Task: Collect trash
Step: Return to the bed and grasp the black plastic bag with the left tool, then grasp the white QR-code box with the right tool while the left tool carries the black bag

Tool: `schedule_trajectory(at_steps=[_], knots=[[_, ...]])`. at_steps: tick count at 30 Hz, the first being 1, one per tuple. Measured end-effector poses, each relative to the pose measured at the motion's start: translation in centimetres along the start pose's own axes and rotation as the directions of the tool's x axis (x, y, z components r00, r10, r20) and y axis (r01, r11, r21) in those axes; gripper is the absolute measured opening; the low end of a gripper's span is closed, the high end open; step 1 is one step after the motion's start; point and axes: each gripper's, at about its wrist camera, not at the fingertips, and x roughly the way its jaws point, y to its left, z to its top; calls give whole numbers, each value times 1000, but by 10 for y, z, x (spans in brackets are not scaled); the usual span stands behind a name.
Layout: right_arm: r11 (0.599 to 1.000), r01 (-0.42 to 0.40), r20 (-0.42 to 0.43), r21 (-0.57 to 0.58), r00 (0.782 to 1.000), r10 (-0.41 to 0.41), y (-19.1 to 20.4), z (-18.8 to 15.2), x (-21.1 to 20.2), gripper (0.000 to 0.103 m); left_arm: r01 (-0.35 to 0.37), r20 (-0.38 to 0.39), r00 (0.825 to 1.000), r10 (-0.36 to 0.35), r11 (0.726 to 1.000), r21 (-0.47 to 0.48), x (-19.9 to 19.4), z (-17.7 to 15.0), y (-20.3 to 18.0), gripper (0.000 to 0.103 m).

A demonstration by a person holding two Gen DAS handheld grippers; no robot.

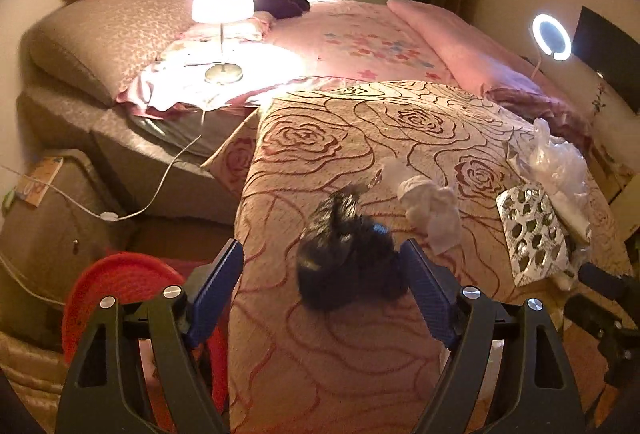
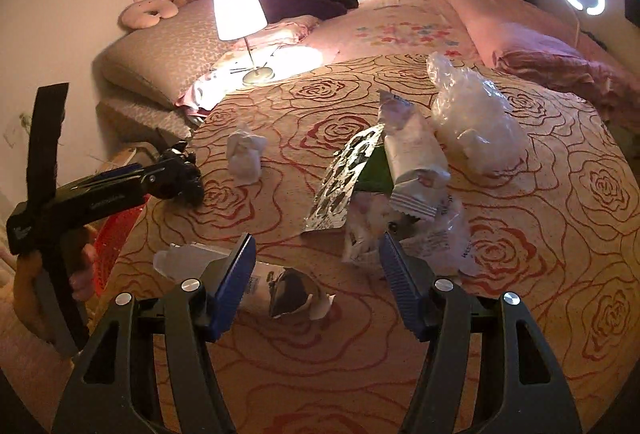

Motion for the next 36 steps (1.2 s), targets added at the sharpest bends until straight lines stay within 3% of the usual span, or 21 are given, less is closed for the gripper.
schedule_trajectory(at_steps=[3, 5, 7, 10, 22, 26, 30, 36], knots=[[1000, -4, -2, 1, 1000, 4, 0, 0, 2, 62, 19, -13, 1000, -19, 1000, -20, 8, 3, 3, 76], [1000, -6, -6, -2, 1000, 6, 1, 0, 3, 62, 27, -21, 999, -28, 999, -22, 12, 3, 5, 63], [1000, -6, -6, -8, 1000, 6, 3, -1, 4, 62, 37, -39, 999, -37, 999, -14, 15, 1, 4, 43], [1000, -4, -3, -19, 1000, 4, 4, -1, 5, 62, 49, -30, 998, -49, 999, -3, 14, -2, 2, 29], [993, -69, 10, -99, 998, 70, 22, 0, -5, 62, 17, 21, 1000, -17, 1000, 15, -24, -20, 9, 26], [970, -124, -54, -210, 992, 115, 44, 0, 5, 62, 12, 55, 998, -13, 1000, 21, -44, -27, 11, 27], [946, -116, -111, -304, 990, 86, 57, -3, 20, 65, 11, 77, 997, -12, 1000, 11, -62, -35, 15, 27], [925, -129, -153, -356, 985, 78, 61, -6, 24, 69, -5, 92, 996, 8, 1000, -26, -78, -52, 30, 27]])
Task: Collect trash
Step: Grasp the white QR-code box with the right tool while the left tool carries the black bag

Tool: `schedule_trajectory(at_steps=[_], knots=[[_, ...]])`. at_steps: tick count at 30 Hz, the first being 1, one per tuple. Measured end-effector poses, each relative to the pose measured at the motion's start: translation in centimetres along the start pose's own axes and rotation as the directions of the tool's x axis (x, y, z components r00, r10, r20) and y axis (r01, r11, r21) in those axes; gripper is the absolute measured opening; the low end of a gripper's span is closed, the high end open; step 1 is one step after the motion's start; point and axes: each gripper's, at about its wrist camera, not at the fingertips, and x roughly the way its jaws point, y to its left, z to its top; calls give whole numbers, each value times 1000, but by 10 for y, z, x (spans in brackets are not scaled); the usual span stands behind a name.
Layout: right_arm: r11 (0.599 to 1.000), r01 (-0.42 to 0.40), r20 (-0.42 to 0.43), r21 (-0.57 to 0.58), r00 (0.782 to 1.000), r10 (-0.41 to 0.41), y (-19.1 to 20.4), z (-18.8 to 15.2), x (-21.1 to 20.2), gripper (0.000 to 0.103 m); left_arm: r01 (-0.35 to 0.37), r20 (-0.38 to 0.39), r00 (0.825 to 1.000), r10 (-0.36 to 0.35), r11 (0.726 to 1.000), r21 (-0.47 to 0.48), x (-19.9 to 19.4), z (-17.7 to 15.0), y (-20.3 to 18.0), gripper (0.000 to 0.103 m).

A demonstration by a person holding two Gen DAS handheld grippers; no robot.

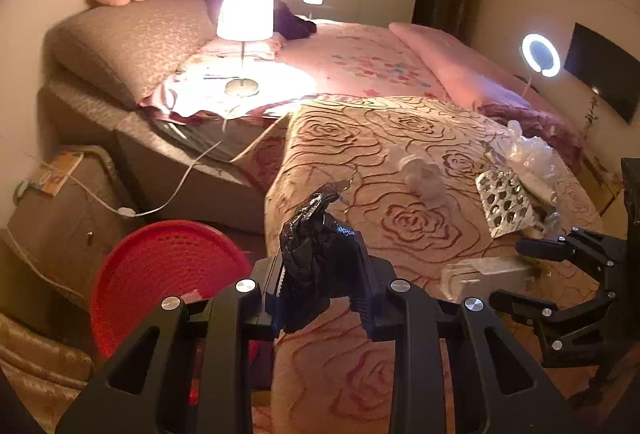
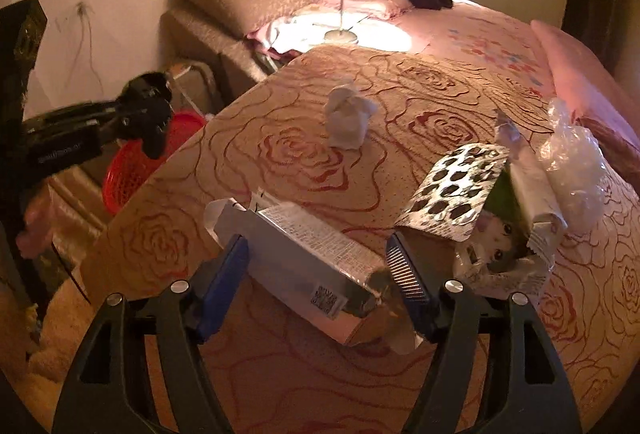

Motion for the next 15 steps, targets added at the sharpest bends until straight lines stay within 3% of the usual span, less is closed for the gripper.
schedule_trajectory(at_steps=[5, 12, 15], knots=[[999, -46, -59, -14, 997, 45, 16, -7, 3, 69, -2, 5, 1000, 2, 999, -38, -9, -8, 12, 27], [996, -93, -80, -14, 993, 91, 35, -9, 3, 69, -2, 19, 1000, 4, 997, -73, -22, -18, 25, 27], [998, -63, -62, -11, 996, 63, 36, -5, 3, 68, -2, 25, 1000, 4, 996, -88, -27, -22, 28, 27]])
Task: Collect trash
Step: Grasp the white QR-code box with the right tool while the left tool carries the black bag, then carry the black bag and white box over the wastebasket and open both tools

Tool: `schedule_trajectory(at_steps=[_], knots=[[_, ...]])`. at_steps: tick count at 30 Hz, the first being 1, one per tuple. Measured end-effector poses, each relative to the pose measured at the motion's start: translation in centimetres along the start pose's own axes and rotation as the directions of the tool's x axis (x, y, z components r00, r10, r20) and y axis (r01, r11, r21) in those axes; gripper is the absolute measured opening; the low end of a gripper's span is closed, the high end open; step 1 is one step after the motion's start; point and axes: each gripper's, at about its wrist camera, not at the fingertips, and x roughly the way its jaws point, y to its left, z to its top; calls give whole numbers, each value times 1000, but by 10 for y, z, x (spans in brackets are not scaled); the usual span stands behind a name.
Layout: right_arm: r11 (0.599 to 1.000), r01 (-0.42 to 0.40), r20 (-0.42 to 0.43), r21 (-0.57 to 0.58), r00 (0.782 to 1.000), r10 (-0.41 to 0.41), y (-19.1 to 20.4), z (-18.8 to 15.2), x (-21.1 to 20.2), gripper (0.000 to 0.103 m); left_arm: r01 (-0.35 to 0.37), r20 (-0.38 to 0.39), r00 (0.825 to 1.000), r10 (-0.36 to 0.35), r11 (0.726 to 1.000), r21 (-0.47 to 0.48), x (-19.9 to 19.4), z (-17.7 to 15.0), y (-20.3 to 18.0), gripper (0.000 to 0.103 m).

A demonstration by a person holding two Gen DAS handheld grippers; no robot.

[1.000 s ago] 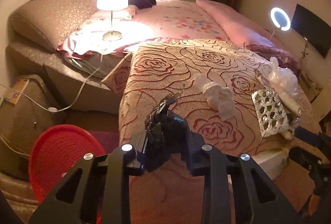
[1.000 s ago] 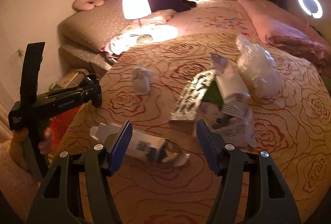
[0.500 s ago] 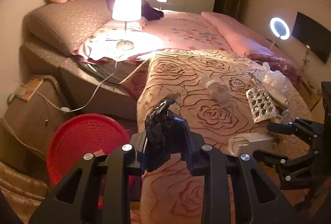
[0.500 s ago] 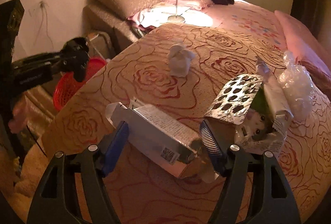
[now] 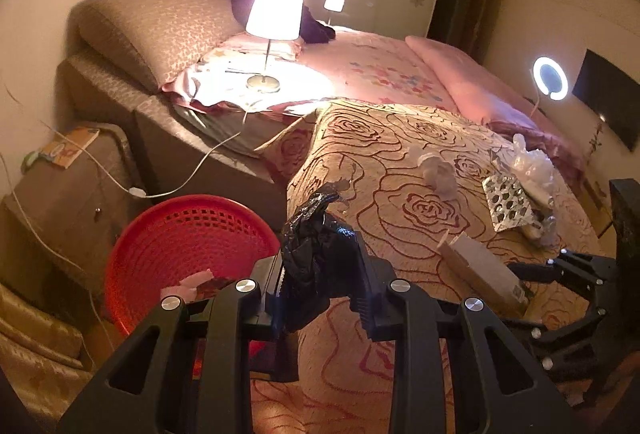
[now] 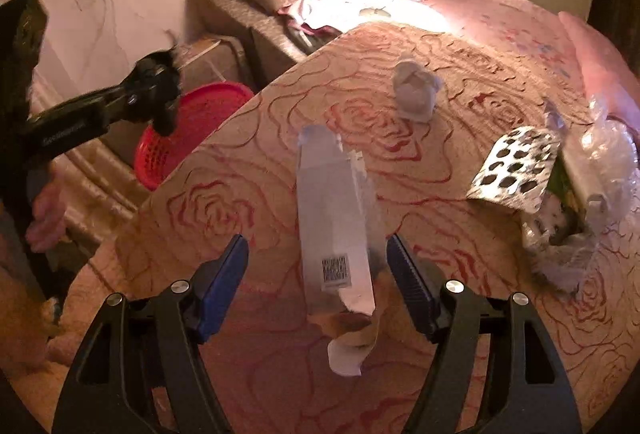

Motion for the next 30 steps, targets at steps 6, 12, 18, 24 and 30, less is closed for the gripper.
schedule_trajectory(at_steps=[6, 12, 18, 24, 30], knots=[[997, 72, 9, 23, 997, -72, -4, 4, 11, 42, -8, 11, 1000, 8, 1000, -1, -9, -4, 1, 27], [993, 83, 17, 78, 996, -85, -11, -1, 11, 34, -26, 8, 1000, 26, 1000, -9, -11, -7, 4, 27], [990, 75, 45, 117, 996, -80, -15, 1, 6, 34, -39, 12, 999, 39, 999, -12, -13, -8, 5, 27], [988, 63, 76, 138, 994, -74, -15, 11, 6, 34, -59, 14, 998, 59, 998, -27, -17, -10, 12, 27], [986, 39, 87, 161, 995, -54, -10, 20, 9, 33, -82, 17, 996, 83, 995, -62, -21, -11, 25, 27]])
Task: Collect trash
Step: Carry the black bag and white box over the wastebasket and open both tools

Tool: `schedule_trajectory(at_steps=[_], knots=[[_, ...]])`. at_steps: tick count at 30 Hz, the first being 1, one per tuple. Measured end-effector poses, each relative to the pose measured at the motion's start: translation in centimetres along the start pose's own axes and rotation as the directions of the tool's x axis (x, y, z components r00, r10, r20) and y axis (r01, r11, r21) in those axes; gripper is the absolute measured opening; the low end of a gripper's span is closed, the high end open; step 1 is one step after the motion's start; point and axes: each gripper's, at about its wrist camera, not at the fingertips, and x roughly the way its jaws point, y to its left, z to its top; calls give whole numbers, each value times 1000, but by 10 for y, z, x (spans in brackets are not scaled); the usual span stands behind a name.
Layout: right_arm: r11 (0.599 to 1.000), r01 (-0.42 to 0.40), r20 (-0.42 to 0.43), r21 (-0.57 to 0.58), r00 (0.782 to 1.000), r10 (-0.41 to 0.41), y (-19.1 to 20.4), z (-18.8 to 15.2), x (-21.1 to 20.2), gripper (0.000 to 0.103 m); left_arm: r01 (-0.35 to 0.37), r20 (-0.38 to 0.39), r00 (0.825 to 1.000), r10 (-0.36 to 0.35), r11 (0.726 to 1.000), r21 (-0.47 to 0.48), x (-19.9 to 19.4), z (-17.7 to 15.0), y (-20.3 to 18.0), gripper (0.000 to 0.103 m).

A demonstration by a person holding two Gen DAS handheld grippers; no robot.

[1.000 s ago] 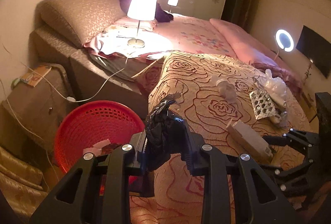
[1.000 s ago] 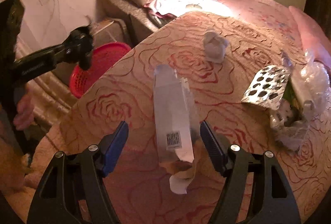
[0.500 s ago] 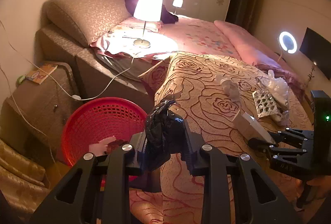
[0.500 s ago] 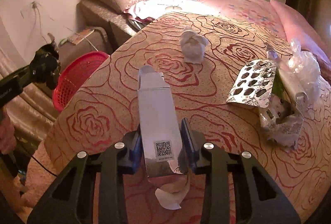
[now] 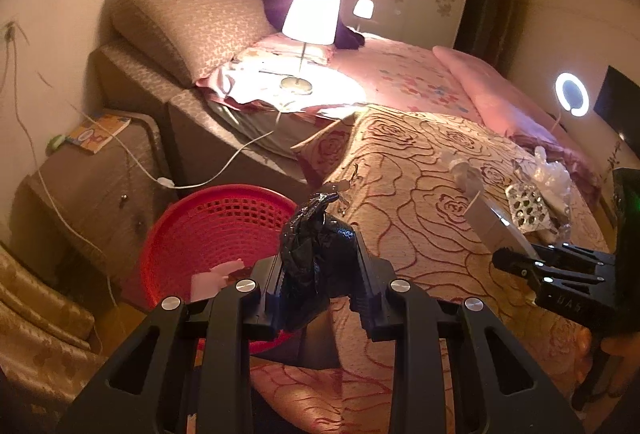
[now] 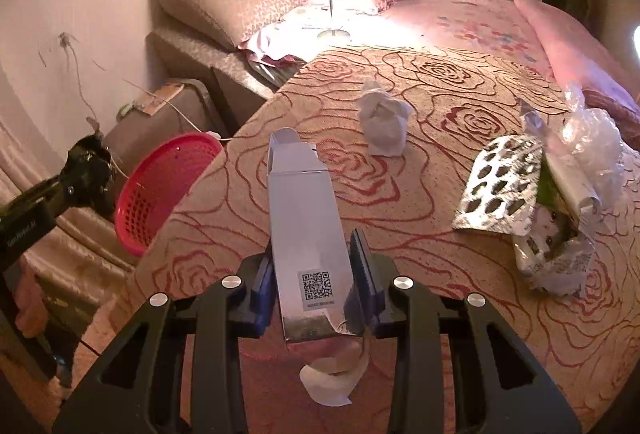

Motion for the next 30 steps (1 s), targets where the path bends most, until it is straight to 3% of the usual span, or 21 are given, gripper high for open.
schedule_trajectory(at_steps=[14, 30], knots=[[997, -76, -5, -23, 997, 76, 46, 29, 13, 34, -67, 10, 998, 68, 994, -83, -5, 1, 46, 27], [987, -131, -58, -87, 990, 127, 99, 53, 57, 34, -115, -30, 993, 112, 987, -116, 12, 0, 75, 27]])
